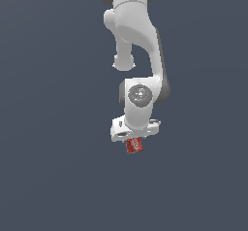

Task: Pick up the object and move it to a goal position.

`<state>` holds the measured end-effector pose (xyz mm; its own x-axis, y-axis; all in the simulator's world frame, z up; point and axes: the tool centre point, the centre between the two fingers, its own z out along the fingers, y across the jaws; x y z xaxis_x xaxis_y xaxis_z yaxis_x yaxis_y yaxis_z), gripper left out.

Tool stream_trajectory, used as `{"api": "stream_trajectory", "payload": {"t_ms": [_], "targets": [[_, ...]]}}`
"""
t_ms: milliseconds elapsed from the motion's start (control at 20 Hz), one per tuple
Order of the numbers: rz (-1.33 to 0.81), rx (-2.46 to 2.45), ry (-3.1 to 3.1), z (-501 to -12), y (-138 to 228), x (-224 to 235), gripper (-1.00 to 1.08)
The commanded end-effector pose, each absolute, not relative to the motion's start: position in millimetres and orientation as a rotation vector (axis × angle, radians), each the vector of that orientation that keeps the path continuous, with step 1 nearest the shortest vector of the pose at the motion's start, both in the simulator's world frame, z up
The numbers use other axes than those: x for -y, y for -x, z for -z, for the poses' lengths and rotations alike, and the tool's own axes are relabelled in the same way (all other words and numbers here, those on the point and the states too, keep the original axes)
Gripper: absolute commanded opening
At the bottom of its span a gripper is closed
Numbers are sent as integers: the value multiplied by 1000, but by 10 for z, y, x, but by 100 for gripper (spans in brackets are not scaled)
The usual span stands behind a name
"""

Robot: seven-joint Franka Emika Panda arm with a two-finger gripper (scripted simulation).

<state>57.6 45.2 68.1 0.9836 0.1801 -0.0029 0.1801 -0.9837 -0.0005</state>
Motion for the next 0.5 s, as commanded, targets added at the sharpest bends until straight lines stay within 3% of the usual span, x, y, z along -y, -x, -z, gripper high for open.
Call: {"api": "stream_trajectory", "payload": {"t_ms": [0, 450], "targets": [[0, 290, 3128, -656, -599, -458, 100], [-2, 289, 3128, -483, -588, -456, 100]]}}
